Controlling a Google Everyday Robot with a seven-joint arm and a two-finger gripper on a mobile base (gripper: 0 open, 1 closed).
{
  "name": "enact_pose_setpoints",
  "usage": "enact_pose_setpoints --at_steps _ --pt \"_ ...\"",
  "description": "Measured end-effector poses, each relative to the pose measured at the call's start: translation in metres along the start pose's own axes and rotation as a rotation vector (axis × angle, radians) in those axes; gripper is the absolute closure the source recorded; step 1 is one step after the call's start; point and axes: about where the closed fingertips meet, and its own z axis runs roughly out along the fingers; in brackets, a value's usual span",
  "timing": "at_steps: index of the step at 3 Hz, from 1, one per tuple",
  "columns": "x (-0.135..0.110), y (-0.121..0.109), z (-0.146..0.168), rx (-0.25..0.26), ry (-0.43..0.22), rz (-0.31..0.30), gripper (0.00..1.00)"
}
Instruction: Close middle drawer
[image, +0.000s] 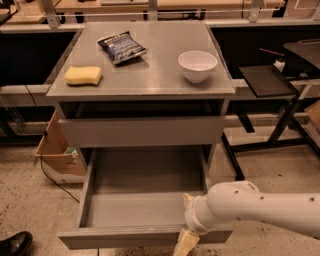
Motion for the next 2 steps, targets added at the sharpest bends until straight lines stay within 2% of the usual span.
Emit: enact_pose_setpoints --at_steps 1,2 --pt "-0.001 0.000 0.032 -0.003 -0.039 0.036 0.00" --pt "-0.001 -0.015 0.065 0.022 -0.060 0.061 0.00"
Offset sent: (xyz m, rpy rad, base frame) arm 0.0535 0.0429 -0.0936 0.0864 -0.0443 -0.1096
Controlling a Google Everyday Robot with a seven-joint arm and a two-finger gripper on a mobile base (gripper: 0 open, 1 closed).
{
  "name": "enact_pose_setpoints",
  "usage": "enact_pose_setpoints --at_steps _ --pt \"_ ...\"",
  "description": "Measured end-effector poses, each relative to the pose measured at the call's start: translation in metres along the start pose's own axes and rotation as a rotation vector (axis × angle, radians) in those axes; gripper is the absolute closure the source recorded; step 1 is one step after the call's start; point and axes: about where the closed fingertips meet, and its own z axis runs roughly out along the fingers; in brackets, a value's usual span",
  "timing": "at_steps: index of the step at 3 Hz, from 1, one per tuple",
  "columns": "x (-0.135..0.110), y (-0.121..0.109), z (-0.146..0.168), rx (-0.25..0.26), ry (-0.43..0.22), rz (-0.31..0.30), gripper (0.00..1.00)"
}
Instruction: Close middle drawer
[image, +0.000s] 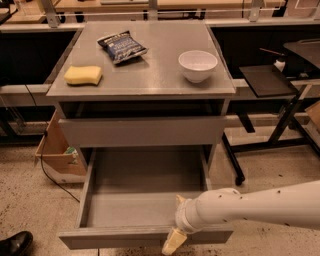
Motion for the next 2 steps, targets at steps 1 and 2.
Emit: enact_pose_setpoints --at_steps 1,2 --pt "0.000 -0.023 0.023 0.046 -0.011 0.018 0.00" --pt "0.000 -0.040 0.033 0.091 -0.015 0.021 0.19"
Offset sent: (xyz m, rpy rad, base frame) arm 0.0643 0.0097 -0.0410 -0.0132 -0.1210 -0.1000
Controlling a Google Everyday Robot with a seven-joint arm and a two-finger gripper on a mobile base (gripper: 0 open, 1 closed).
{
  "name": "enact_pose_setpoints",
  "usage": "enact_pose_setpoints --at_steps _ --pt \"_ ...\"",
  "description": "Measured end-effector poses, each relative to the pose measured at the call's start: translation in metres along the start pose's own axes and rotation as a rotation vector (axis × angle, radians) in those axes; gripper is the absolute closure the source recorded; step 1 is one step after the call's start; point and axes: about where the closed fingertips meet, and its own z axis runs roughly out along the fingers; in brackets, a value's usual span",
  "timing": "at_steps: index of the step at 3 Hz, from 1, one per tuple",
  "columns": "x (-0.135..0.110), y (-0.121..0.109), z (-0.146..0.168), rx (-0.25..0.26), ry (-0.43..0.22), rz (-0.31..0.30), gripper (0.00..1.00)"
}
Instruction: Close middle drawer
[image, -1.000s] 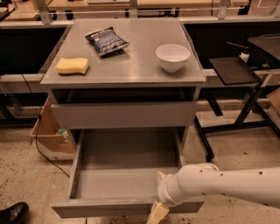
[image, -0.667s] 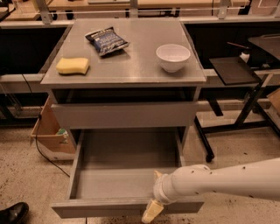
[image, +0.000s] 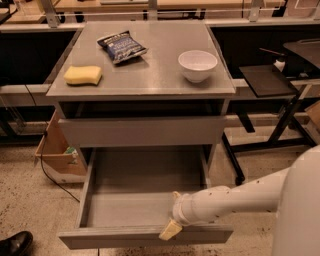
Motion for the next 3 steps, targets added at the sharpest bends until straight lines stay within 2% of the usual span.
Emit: enact_pose_setpoints --at_steps 1,3 --pt "0.0018 -0.0073 0.0055 0.033 -0.004 0.004 0.42" --pt "0.0012 -0.0102 0.0054 0.061 -0.014 0.004 0.89"
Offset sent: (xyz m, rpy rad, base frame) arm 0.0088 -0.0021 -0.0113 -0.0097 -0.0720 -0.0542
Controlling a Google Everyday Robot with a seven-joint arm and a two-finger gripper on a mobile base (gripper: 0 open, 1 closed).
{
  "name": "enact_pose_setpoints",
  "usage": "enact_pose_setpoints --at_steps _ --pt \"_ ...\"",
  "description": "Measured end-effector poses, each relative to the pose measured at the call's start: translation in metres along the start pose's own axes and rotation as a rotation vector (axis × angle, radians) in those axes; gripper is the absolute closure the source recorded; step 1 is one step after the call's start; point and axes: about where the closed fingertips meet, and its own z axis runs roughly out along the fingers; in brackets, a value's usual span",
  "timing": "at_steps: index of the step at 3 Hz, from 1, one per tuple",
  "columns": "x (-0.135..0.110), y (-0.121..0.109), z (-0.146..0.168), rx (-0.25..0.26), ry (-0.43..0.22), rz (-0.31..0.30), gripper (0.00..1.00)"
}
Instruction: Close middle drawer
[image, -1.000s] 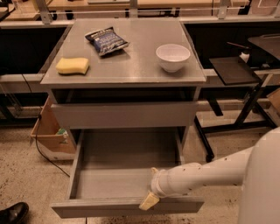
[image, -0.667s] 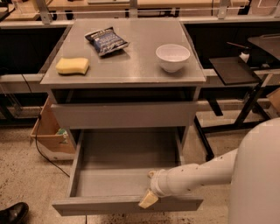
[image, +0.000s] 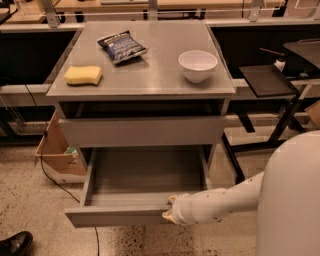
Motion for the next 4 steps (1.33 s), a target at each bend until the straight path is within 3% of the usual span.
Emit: enact_pose_setpoints --at_steps 1,4 --pt "-0.008 -0.012 0.000 0.037 -0.025 0.003 1.00" --pt "-0.030 -0.032 -0.007 0.077 -0.094 0.011 0.33"
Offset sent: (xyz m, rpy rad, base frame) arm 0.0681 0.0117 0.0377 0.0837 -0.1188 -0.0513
